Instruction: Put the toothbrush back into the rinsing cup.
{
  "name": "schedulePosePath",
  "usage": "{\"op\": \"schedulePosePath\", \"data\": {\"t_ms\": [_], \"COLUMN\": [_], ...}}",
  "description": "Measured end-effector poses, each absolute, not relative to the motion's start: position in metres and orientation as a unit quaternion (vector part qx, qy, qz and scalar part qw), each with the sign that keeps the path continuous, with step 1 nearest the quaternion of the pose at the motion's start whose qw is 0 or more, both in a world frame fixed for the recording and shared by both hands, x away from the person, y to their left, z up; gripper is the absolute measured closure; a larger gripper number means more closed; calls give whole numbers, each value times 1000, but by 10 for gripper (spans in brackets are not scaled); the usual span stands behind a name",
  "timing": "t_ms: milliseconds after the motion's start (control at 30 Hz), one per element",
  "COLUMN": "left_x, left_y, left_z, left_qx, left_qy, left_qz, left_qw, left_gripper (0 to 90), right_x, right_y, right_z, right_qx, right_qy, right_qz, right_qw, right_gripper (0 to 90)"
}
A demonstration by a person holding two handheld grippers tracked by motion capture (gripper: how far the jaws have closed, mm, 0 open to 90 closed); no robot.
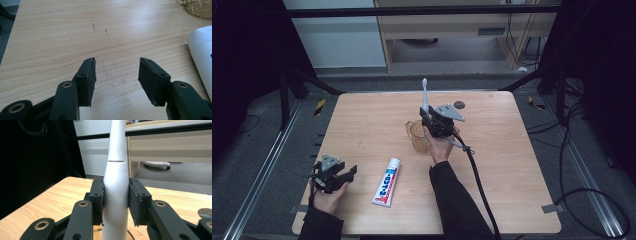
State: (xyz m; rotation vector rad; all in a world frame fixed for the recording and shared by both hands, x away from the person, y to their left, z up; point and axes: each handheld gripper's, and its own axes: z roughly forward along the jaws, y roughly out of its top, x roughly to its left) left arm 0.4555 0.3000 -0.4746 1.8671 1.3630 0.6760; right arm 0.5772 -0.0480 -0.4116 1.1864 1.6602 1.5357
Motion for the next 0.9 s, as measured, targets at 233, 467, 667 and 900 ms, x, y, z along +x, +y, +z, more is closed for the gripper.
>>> {"op": "schedulePosePath", "data": {"t_ms": [233, 467, 667, 900], "left_x": [455, 456, 456, 456], "left_y": [300, 300, 300, 299], "left_z": [-475, -475, -475, -475], "left_qx": [724, 724, 724, 725], "left_qy": [528, 528, 528, 528], "left_qz": [262, 262, 262, 262], "left_qw": [359, 358, 358, 357], "left_gripper": [467, 467, 467, 467], "right_x": [574, 571, 568, 567], "right_y": [-46, -49, -51, -54], "right_z": [-418, -422, -427, -433], "right_qx": [445, 447, 447, 449], "right_qy": [633, 643, 653, 666], "right_qz": [564, 552, 542, 528], "right_qw": [287, 284, 285, 276], "right_gripper": [670, 669, 669, 668]}}
